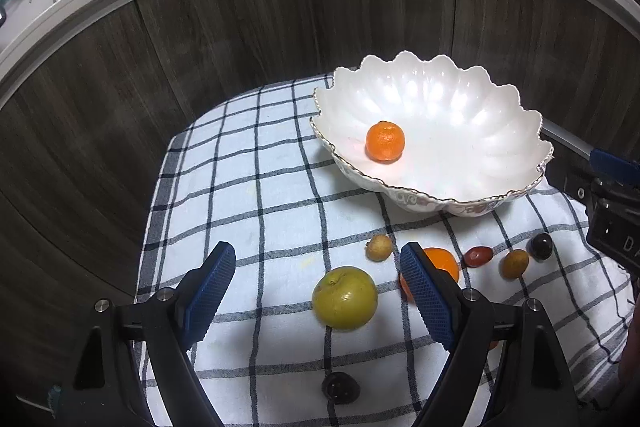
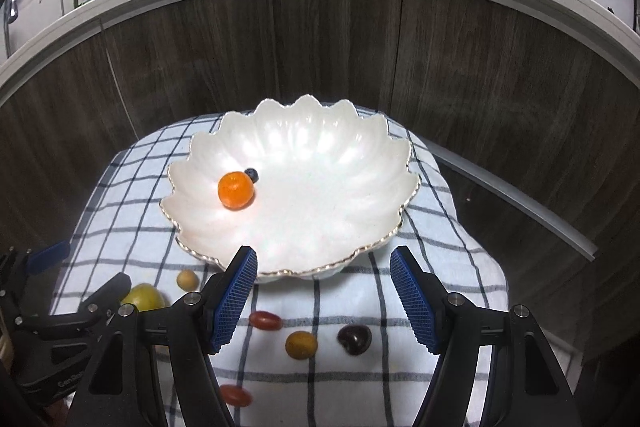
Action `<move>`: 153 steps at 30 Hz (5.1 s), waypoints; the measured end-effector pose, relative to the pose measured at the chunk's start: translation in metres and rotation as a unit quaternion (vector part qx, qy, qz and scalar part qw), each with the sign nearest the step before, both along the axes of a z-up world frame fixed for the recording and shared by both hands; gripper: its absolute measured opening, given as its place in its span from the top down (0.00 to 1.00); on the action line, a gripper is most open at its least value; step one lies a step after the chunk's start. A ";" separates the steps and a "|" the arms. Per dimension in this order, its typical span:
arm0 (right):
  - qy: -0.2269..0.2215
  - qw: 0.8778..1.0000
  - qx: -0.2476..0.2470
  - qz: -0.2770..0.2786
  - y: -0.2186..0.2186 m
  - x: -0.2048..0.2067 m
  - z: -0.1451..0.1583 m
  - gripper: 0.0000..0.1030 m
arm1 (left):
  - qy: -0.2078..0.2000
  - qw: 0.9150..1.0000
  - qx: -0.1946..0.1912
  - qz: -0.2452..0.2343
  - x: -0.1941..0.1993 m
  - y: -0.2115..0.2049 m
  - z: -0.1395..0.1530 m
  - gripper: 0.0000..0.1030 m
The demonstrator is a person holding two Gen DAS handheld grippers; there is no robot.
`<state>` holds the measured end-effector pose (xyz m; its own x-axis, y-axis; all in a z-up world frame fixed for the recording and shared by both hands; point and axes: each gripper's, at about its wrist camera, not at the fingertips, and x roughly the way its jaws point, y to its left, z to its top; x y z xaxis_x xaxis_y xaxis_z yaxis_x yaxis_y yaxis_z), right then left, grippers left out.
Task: Organize fruits
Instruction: 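Withdraw both open grippers from the bowl back over the loose fruit, then grasp the yellow-green apple with left gripper while right grasps a yellow-brown round fruit, then lift the apple with left gripper while right gripper lifts the yellow-brown fruit, then carry the apple with left gripper while right carries the yellow-brown fruit over the bowl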
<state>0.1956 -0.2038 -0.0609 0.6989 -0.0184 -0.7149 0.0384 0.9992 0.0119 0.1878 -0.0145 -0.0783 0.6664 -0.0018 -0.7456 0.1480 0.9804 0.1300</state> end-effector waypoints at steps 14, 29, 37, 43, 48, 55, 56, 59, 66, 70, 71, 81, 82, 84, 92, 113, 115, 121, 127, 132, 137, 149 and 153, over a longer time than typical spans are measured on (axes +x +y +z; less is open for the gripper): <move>0.022 1.000 -0.010 0.005 0.004 -0.008 -0.028 0.32 | 0.000 1.000 0.001 0.006 -0.007 0.005 -0.025 0.19; 0.034 0.999 -0.034 0.022 0.015 -0.013 -0.059 0.32 | 0.018 1.000 -0.003 0.009 -0.003 0.006 -0.054 0.23; 0.047 0.998 -0.033 0.028 0.015 -0.012 -0.071 0.32 | 0.024 1.000 -0.019 0.001 -0.001 0.004 -0.060 0.27; 0.056 0.997 -0.031 0.033 0.016 -0.010 -0.079 0.34 | 0.038 0.999 -0.027 0.000 0.001 0.003 -0.068 0.32; 0.051 0.997 -0.040 0.040 0.019 -0.010 -0.081 0.42 | 0.050 0.998 -0.034 0.000 0.003 0.002 -0.074 0.43; 0.050 0.996 -0.044 0.059 0.026 -0.011 -0.081 0.58 | 0.053 0.998 -0.038 -0.004 0.002 0.001 -0.075 0.53; 0.051 0.996 -0.045 0.061 0.027 -0.011 -0.081 0.59 | 0.052 0.998 -0.039 -0.004 0.002 0.001 -0.075 0.53; 0.053 0.995 -0.057 0.069 0.031 -0.012 -0.083 0.61 | 0.053 0.998 -0.040 -0.005 0.002 0.001 -0.075 0.53; 0.059 0.993 -0.073 0.077 0.035 -0.012 -0.086 0.67 | 0.054 0.998 -0.042 -0.003 0.002 0.002 -0.074 0.53; 0.061 0.991 -0.086 0.080 0.036 -0.012 -0.088 0.68 | 0.054 0.998 -0.042 -0.004 0.002 0.002 -0.073 0.53; 0.062 0.991 -0.089 0.080 0.036 -0.011 -0.088 0.69 | 0.054 0.998 -0.042 -0.003 0.001 0.002 -0.073 0.53; 0.063 0.993 -0.066 0.076 0.031 -0.010 -0.085 0.73 | 0.042 0.998 -0.044 -0.002 -0.002 0.003 -0.065 0.54; 0.062 0.993 -0.065 0.076 0.031 -0.011 -0.084 0.73 | 0.042 0.998 -0.044 -0.001 -0.002 0.003 -0.064 0.54; 0.058 0.993 -0.064 0.075 0.030 -0.011 -0.082 0.73 | 0.039 0.998 -0.044 -0.001 -0.003 0.003 -0.062 0.54; 0.047 0.995 -0.055 0.068 0.026 -0.012 -0.073 0.74 | 0.032 0.999 -0.042 0.001 -0.006 0.002 -0.053 0.54; 0.003 0.998 -0.035 0.059 0.019 -0.011 -0.034 0.74 | 0.008 0.999 -0.042 0.011 -0.004 -0.004 -0.019 0.54; -0.001 0.998 -0.033 0.057 0.018 -0.009 -0.031 0.74 | 0.006 0.999 -0.043 0.012 -0.003 -0.005 -0.015 0.54; -0.013 0.998 -0.027 0.051 0.012 -0.005 -0.019 0.74 | -0.005 0.999 -0.047 0.010 0.002 -0.010 -0.005 0.54; -0.023 0.999 -0.022 0.044 0.007 0.003 -0.010 0.74 | -0.011 0.999 -0.050 0.007 0.009 -0.017 0.004 0.54; -0.032 0.999 -0.021 0.036 0.000 0.009 -0.002 0.74 | -0.015 0.999 -0.050 0.001 0.017 -0.025 0.012 0.54; -0.041 0.999 -0.020 0.027 -0.008 0.016 0.004 0.74 | -0.016 0.999 -0.051 -0.005 0.025 -0.033 0.016 0.54; -0.051 0.998 -0.017 0.012 -0.022 0.034 0.011 0.74 | -0.020 0.998 -0.056 -0.010 0.048 -0.050 0.023 0.54; -0.054 0.998 -0.016 0.010 -0.026 0.040 0.014 0.74 | -0.018 0.998 -0.056 -0.007 0.056 -0.057 0.023 0.54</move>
